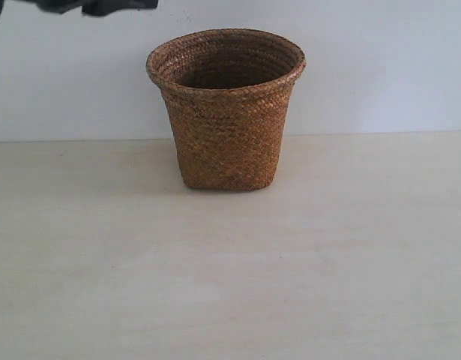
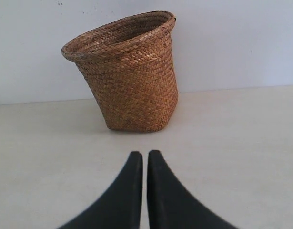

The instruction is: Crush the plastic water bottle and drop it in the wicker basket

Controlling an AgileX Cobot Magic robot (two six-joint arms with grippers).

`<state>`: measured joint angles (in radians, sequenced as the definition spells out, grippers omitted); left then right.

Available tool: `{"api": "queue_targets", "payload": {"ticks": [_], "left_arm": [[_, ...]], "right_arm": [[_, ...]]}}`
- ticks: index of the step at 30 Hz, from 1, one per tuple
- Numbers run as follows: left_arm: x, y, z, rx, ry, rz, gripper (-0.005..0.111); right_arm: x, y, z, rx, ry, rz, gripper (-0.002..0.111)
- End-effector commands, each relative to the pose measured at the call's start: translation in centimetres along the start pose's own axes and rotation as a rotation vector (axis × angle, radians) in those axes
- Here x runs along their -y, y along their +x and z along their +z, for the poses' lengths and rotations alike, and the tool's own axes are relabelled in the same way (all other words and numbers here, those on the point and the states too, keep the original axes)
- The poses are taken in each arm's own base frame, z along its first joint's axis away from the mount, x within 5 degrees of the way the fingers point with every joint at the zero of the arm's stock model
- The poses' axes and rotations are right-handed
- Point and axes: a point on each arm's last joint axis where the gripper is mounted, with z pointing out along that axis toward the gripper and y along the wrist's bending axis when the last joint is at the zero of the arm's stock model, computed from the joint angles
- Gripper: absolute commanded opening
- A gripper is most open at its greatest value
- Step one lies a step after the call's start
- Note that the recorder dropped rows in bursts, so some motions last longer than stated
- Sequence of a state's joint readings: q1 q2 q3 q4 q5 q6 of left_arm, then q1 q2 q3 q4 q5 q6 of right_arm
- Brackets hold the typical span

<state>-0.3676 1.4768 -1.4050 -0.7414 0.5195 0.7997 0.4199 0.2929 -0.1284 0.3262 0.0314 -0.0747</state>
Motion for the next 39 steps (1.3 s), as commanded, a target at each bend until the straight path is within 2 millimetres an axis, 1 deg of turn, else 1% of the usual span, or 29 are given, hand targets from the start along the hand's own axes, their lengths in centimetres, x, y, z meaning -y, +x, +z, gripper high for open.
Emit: {"api": "queue_targets", "payload": {"ticks": [1,3,4,5,6,7,9,11,12,13,15,17,18,19,21,24,27,29,31,35,39], "left_arm": [[-2.6,-0.3,6.0,-0.105,-0.014,-0.117,0.028],[-3.5,0.3,8.2,-0.185,-0.004,-0.171,0.057],[-4.0,0.5,8.9,-0.216,-0.012,-0.202,0.075],[-4.3,0.5,9.4,-0.236,-0.021,-0.237,0.089],[-4.4,0.3,9.6,-0.240,-0.023,-0.270,0.098],[-4.5,0.2,9.6,-0.243,-0.024,-0.282,0.101],[-4.5,-0.3,9.3,-0.225,-0.031,-0.284,0.098],[-4.3,-1.0,8.6,-0.197,-0.037,-0.279,0.090],[-4.2,-1.4,8.1,-0.183,-0.038,-0.275,0.085],[-4.0,-2.2,7.1,-0.157,-0.039,-0.266,0.076],[-3.8,-2.9,6.2,-0.144,-0.039,-0.258,0.063],[-3.9,-3.2,5.3,-0.148,-0.040,-0.258,0.043],[-4.2,-3.3,4.5,-0.161,-0.042,-0.261,0.021],[-4.5,-3.2,3.9,-0.176,-0.044,-0.271,0.004],[-5.2,-3.2,1.9,-0.156,-0.067,-0.314,0.004],[-5.2,-3.2,-1.6,-0.072,-0.132,-0.327,0.004],[-4.1,-1.7,-5.4,0.054,-0.223,-0.332,0.004],[-3.3,-1.0,-7.2,0.120,-0.255,-0.336,0.004],[-2.6,-0.6,-8.9,0.181,-0.282,-0.331,0.004],[-1.2,1.5,-11.9,0.262,-0.326,-0.332,0.004],[0.2,3.9,-13.8,0.279,-0.337,-0.340,0.004]], "right_arm": [[0.0,0.0,0.0,0.000,0.002,0.017,0.000],[0.0,0.0,0.0,0.000,0.002,0.022,0.000],[0.0,0.0,0.0,0.000,0.002,0.028,0.000],[0.0,0.0,0.0,0.000,0.002,0.031,0.000],[0.0,0.0,0.0,0.000,0.002,0.036,0.000],[0.0,0.0,0.0,0.000,0.002,0.039,0.000],[0.0,0.0,0.0,0.000,0.002,0.039,0.000],[0.0,0.0,0.0,0.000,0.002,0.039,0.000],[0.0,0.0,0.0,0.000,0.002,0.039,0.000],[0.0,0.0,0.0,-0.001,0.002,0.039,0.000],[0.0,0.0,0.0,-0.001,0.002,0.039,0.000],[0.0,0.0,0.0,-0.001,0.002,0.039,0.000],[0.0,0.0,0.0,-0.001,0.002,0.039,0.000],[0.0,0.0,0.0,-0.001,0.002,0.039,0.000],[0.0,0.2,0.0,-0.022,0.001,0.039,0.000],[0.0,0.3,0.0,-0.037,0.000,0.039,0.000],[0.0,0.3,0.0,-0.037,0.000,0.039,0.000],[0.0,0.3,0.0,-0.037,0.000,0.039,0.000],[0.0,0.3,0.0,-0.037,0.000,0.039,0.000],[0.0,0.3,0.0,-0.037,0.000,0.041,0.000],[0.0,0.3,0.0,-0.037,0.000,0.043,0.000]]}}
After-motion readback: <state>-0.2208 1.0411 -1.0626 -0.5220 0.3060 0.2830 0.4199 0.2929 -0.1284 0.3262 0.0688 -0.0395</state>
